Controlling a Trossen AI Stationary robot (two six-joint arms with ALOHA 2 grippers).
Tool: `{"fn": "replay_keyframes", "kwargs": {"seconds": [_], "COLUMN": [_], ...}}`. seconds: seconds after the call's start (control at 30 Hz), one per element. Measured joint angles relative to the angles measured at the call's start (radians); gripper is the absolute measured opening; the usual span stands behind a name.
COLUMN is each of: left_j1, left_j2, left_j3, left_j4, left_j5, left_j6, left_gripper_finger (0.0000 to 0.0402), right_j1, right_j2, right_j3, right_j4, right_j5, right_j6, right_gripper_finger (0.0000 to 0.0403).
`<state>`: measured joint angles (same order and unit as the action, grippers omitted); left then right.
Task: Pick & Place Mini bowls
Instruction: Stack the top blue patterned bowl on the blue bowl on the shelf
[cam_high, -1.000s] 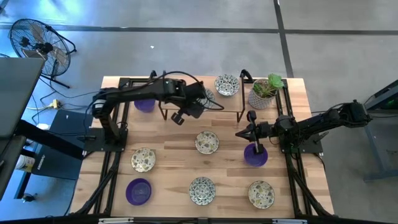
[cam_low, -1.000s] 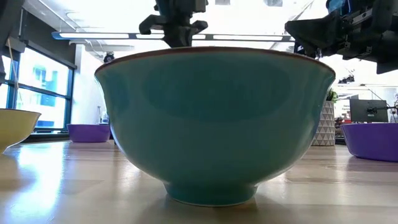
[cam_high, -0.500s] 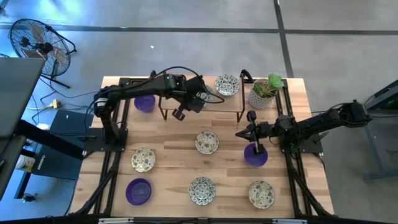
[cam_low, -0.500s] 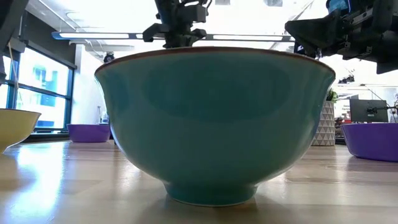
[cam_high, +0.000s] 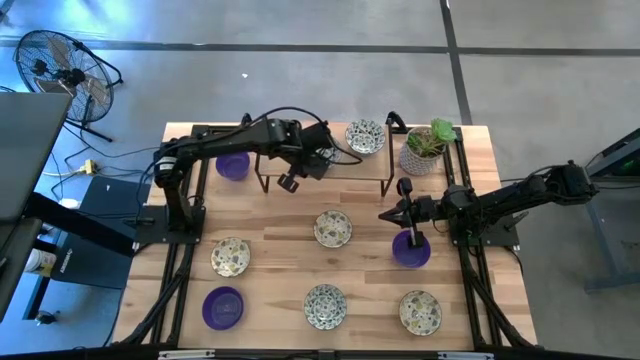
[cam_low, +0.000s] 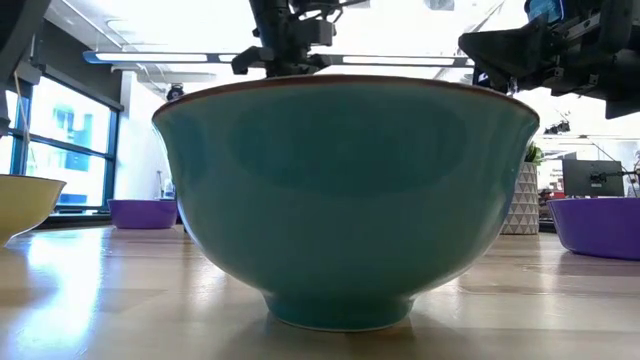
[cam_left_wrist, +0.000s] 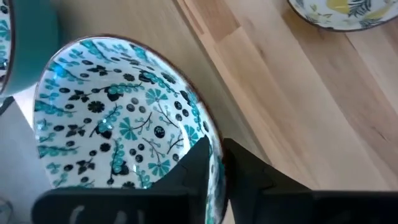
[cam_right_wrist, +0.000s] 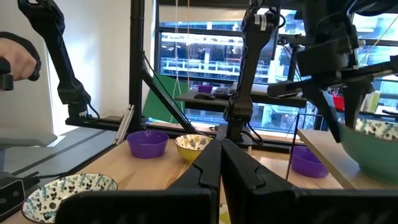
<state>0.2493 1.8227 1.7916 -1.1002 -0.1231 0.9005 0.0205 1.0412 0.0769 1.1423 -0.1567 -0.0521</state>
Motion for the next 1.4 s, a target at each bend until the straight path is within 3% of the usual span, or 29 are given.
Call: {"fn": "replay_keyframes", "kwargs": {"seconds": [0.5, 0.77, 1.1, 1.23, 1.4], "left_j1": [-0.001, -0.001, -0.036, -0.065, -0.107], "left_j2": [0.0, -0.015, -0.016, -0.025, -0.095], "left_j3": [0.001, 0.002, 0.13, 0.139, 0.085], "left_j4": [-0.046, -0.05, -0.133, -0.136, -0.067], "left_j5": [-0.026, -0.034, -0.075, -0.081, -0.102], "left_j6": [-0.007, -0.007, -0.003, -0.01, -0.034], "left_gripper_finger": [0.0101, 0.0109, 0.0108, 0.0088, 0.0026], "right_j1": [0.0, 0.0, 0.0, 0.0, 0.0], "right_j2": [0.0, 0.0, 0.0, 0.0, 0.0], "right_j3": [0.0, 0.0, 0.0, 0.0, 0.0], "right_j4": [0.0, 0.0, 0.0, 0.0, 0.0], "right_j5": [-0.001, -0.001, 0.0, 0.0, 0.019], "right_j6": [0.0, 0.0, 0.0, 0.0, -0.005], "right_gripper_finger": [0.0, 0.0, 0.0, 0.0, 0.0]}}
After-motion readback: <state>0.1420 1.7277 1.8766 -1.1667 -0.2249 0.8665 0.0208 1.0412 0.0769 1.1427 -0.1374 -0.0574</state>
